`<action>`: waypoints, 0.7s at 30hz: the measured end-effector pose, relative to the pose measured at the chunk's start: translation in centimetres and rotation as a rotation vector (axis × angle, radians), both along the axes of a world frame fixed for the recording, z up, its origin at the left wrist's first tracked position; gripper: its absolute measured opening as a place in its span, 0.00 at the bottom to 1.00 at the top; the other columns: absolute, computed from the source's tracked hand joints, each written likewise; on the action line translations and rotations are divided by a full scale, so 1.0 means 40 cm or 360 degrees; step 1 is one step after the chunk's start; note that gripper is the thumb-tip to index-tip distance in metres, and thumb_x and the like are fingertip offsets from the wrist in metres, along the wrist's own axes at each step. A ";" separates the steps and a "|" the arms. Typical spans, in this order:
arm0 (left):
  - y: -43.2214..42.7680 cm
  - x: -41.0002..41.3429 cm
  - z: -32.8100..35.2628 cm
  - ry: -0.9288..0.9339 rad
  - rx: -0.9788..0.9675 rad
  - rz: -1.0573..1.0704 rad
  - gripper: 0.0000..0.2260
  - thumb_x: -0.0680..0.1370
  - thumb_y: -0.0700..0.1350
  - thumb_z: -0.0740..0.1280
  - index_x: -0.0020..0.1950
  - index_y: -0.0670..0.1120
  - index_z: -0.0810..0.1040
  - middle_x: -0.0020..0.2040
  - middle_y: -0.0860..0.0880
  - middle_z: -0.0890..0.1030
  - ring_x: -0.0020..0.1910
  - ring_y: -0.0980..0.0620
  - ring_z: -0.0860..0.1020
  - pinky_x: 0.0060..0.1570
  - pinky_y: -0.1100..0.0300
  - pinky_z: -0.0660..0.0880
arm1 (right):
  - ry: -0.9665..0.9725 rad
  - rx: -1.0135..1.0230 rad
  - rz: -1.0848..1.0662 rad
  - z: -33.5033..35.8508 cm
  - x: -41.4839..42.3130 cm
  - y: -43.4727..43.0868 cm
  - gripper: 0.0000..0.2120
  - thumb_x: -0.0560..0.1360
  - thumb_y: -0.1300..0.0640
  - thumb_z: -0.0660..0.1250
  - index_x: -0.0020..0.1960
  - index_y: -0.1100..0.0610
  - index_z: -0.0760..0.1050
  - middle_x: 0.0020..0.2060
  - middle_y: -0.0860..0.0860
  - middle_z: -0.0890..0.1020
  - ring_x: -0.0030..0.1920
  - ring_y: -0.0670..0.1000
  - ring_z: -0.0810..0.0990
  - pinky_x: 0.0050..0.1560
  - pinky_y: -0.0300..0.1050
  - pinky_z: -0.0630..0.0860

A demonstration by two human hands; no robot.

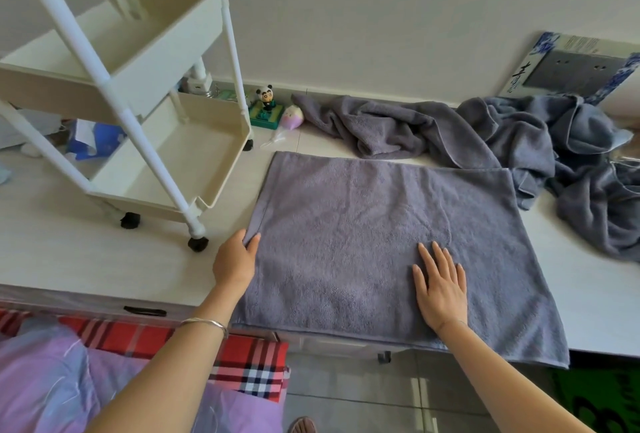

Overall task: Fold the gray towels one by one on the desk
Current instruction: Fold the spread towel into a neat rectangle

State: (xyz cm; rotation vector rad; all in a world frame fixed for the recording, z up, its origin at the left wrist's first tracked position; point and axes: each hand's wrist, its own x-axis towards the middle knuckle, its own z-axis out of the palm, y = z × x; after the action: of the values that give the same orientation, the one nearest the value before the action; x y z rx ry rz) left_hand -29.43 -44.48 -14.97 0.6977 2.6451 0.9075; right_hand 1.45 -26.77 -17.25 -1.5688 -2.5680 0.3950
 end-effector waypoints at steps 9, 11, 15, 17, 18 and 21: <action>0.146 0.268 0.004 0.0520 -0.0342 -0.1043 0.26 0.77 0.56 0.47 0.74 0.52 0.64 0.75 0.48 0.64 0.73 0.41 0.61 0.69 0.36 0.54 | 0.0064 -0.0030 0.0376 0.023 -0.133 -0.070 0.29 0.77 0.38 0.39 0.76 0.43 0.51 0.75 0.42 0.48 0.77 0.48 0.44 0.73 0.46 0.33; 0.146 0.317 -0.042 0.0517 -0.0491 -0.1105 0.25 0.77 0.58 0.49 0.72 0.56 0.67 0.73 0.50 0.68 0.71 0.41 0.66 0.67 0.32 0.56 | 0.0005 -0.0049 0.0508 0.003 -0.134 -0.086 0.28 0.77 0.38 0.39 0.76 0.41 0.47 0.75 0.42 0.46 0.77 0.48 0.44 0.74 0.48 0.35; 0.114 0.258 -0.071 0.0586 -0.0573 -0.0948 0.25 0.78 0.61 0.46 0.76 0.58 0.56 0.77 0.53 0.56 0.76 0.41 0.54 0.69 0.34 0.42 | -0.0104 0.0020 0.0289 0.008 0.003 -0.005 0.29 0.76 0.34 0.38 0.75 0.38 0.46 0.76 0.42 0.47 0.76 0.46 0.43 0.75 0.49 0.37; 0.093 0.204 -0.077 0.0567 -0.0587 -0.0761 0.27 0.78 0.61 0.44 0.76 0.56 0.57 0.77 0.51 0.57 0.76 0.40 0.54 0.68 0.33 0.44 | -0.0165 0.0007 0.0082 0.011 0.107 0.042 0.31 0.74 0.32 0.37 0.76 0.39 0.46 0.76 0.43 0.49 0.77 0.47 0.43 0.75 0.50 0.38; 0.079 0.176 -0.078 0.0566 -0.0617 -0.0672 0.28 0.78 0.61 0.43 0.76 0.55 0.56 0.77 0.50 0.57 0.76 0.39 0.53 0.68 0.32 0.45 | -0.0199 -0.0011 -0.0021 0.010 0.159 0.061 0.32 0.73 0.32 0.36 0.76 0.39 0.45 0.77 0.44 0.49 0.77 0.48 0.43 0.75 0.51 0.38; 0.061 0.109 -0.063 0.0442 -0.0823 -0.0532 0.28 0.80 0.61 0.40 0.78 0.51 0.44 0.79 0.48 0.46 0.76 0.38 0.43 0.70 0.34 0.42 | -0.0262 -0.0121 -0.0314 0.025 0.257 0.105 0.32 0.74 0.32 0.36 0.76 0.40 0.43 0.77 0.47 0.47 0.77 0.51 0.43 0.75 0.56 0.39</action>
State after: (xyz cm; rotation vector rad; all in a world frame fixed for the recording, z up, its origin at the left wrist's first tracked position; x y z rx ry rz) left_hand -25.07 -42.03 -17.49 1.1327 2.6922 0.0286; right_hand 11.72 -22.58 -16.24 -1.9369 -2.5065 0.3614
